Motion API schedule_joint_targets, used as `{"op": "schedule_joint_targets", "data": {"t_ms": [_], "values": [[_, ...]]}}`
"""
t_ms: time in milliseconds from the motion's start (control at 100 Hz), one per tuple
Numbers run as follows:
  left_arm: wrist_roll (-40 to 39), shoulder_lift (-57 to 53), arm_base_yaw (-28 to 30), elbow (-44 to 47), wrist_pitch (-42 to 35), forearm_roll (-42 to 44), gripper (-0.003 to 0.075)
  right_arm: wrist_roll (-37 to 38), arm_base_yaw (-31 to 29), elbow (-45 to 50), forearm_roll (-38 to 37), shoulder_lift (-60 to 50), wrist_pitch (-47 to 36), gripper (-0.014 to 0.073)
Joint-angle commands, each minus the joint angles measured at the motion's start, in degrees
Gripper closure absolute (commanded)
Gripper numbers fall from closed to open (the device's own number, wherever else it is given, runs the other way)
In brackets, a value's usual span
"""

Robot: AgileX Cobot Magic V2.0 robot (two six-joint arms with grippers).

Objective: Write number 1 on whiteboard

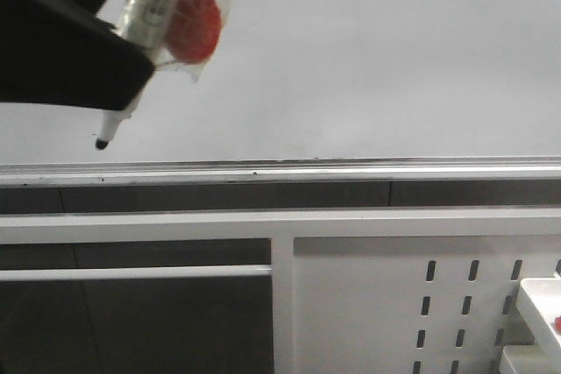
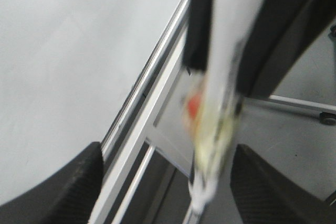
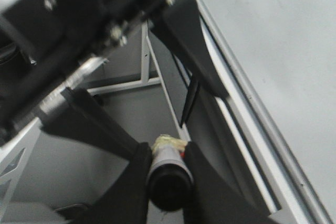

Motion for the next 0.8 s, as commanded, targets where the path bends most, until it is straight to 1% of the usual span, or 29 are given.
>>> {"op": "schedule_joint_targets", "data": {"t_ms": [0, 80, 150, 220, 280, 330, 400, 460, 520, 590, 650, 790], "values": [[0.1, -5.0, -0.4, -2.1, 1.2, -2.9, 0.0208, 0.2, 0.1, 1.3, 0.3, -4.7, -9.5, 0.0658], [0.1, -10.6, -0.4, -2.1, 4.3, -5.5, 0.0224, 0.2, 0.1, 5.5, 0.3, -8.6, -15.7, 0.0658], [-0.4, -16.7, -0.4, -2.1, 7.4, -6.7, 0.0291, 0.2, 0.1, 9.5, 0.3, -12.4, -20.2, 0.0658], [-3.7, -23.4, 0.1, -2.1, 11.0, -4.9, 0.0395, 0.2, 0.1, 13.8, 0.3, -16.2, -25.7, 0.0658], [-9.5, -29.3, 0.8, -2.1, 14.9, -1.2, 0.0512, 0.2, 0.1, 17.3, 0.3, -19.2, -31.7, 0.0658], [-14.3, -33.7, 1.4, -1.9, 17.9, 2.3, 0.0605, 0.2, 0.1, 20.5, 0.3, -20.8, -38.3, 0.0659], [-17.7, -39.6, 1.9, -1.3, 20.8, 5.9, 0.0738, -0.2, 0.1, 23.4, -0.6, -21.4, -44.7, 0.0659], [-17.7, -43.7, 2.1, -0.7, 21.0, 7.7, 0.0740, -2.8, 0.1, 24.4, -2.9, -20.7, -45.9, 0.0664], [-17.7, -47.3, 2.1, 0.1, 20.8, 8.1, 0.0740, -7.4, 0.1, 24.6, -5.1, -19.3, -44.7, 0.0664], [-17.7, -49.9, 2.1, 0.9, 20.9, 8.1, 0.0740, -9.9, 0.1, 24.6, -7.4, -16.8, -44.5, 0.0664], [-17.7, -50.9, 2.1, 1.7, 20.9, 8.1, 0.0740, -10.2, 0.1, 24.6, -8.7, -14.4, -45.8, 0.0664], [-17.7, -51.2, 2.1, 1.8, 20.1, 8.1, 0.0740, -10.2, 0.1, 24.6, -8.7, -10.3, -53.4, 0.0664]]}}
